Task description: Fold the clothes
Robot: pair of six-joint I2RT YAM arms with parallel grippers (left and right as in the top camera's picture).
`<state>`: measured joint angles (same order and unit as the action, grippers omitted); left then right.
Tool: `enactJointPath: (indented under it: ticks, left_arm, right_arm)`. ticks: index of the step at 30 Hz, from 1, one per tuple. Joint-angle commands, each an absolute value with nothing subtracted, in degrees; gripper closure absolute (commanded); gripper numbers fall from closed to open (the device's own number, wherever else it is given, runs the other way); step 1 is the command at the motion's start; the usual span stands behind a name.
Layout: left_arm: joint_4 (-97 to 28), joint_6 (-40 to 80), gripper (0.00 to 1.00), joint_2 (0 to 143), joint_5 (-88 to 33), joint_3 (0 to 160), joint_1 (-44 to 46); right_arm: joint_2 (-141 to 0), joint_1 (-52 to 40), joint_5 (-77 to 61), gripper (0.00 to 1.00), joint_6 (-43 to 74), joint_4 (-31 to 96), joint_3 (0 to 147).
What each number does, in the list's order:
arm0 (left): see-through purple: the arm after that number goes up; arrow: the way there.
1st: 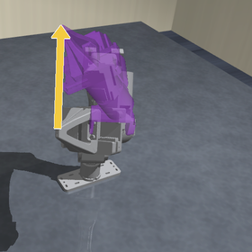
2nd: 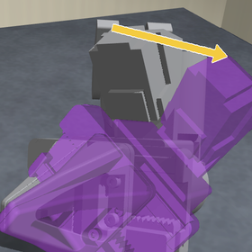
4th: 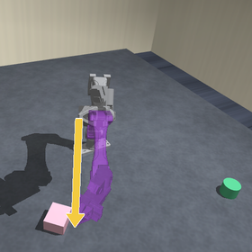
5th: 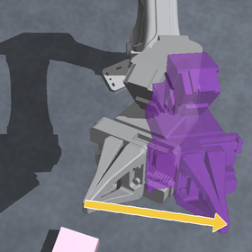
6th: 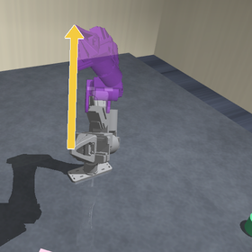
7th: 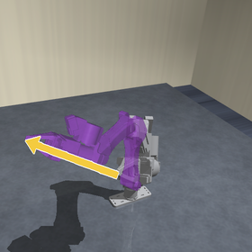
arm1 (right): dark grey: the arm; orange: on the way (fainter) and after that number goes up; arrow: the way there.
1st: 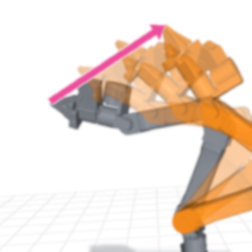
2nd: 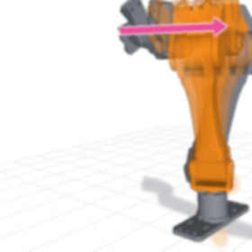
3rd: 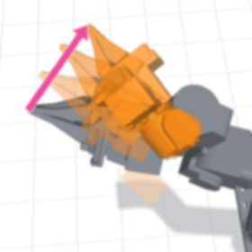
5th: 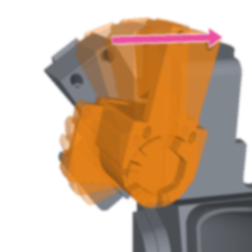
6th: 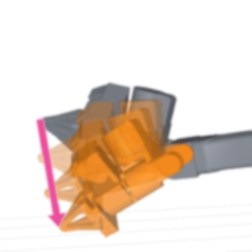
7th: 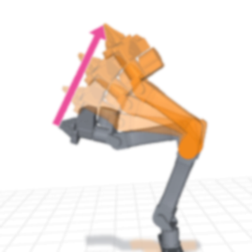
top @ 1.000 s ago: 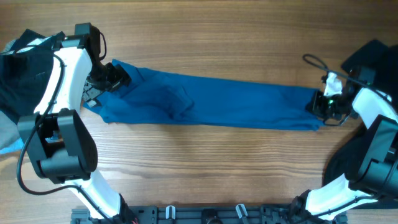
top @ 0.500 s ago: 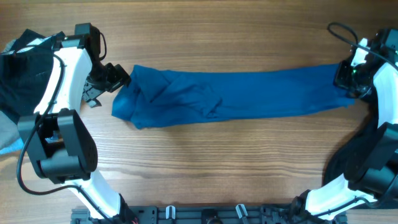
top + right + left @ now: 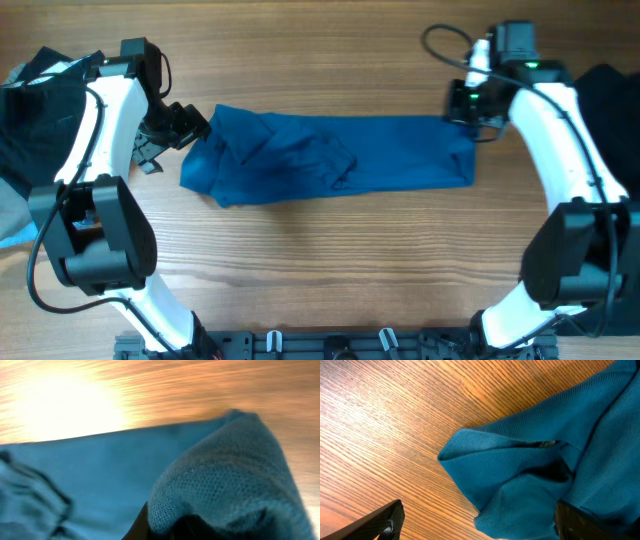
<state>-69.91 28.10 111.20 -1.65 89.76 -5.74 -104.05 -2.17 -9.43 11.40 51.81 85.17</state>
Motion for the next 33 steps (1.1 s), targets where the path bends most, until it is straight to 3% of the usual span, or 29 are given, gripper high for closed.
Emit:
enactJointPath:
  ticks: [1, 13, 28, 31, 33]
  left_arm:
    - [-70.1, 27.2, 0.04, 110.3, -2.3, 90.3, -5.9]
    - [-70.1, 27.2, 0.04, 110.3, -2.3, 90.3, -5.9]
    - [-70.1, 27.2, 0.04, 110.3, -2.3, 90.3, -5.9]
    - [-70.1, 27.2, 0.04, 110.3, -2.3, 90.3, -5.9]
    - [-70.0, 27.2, 0.04, 110.3, -2.3, 90.3, -5.9]
  right_arm:
    - [-106.2, -7.7, -11.3, 0.96, 16.5, 50.4, 84.6]
    - [-111.2, -16.3, -11.2, 0.96, 21.1, 49.2, 84.6]
    - [-111.2, -16.7, -14.0, 0.94, 18.0, 51.2, 84.6]
    - [-111.2, -16.7, -16.0, 0.92, 18.0, 50.7, 84.6]
    - [-111.2, -16.7, -18.2, 0.81, 18.0, 50.3, 84.6]
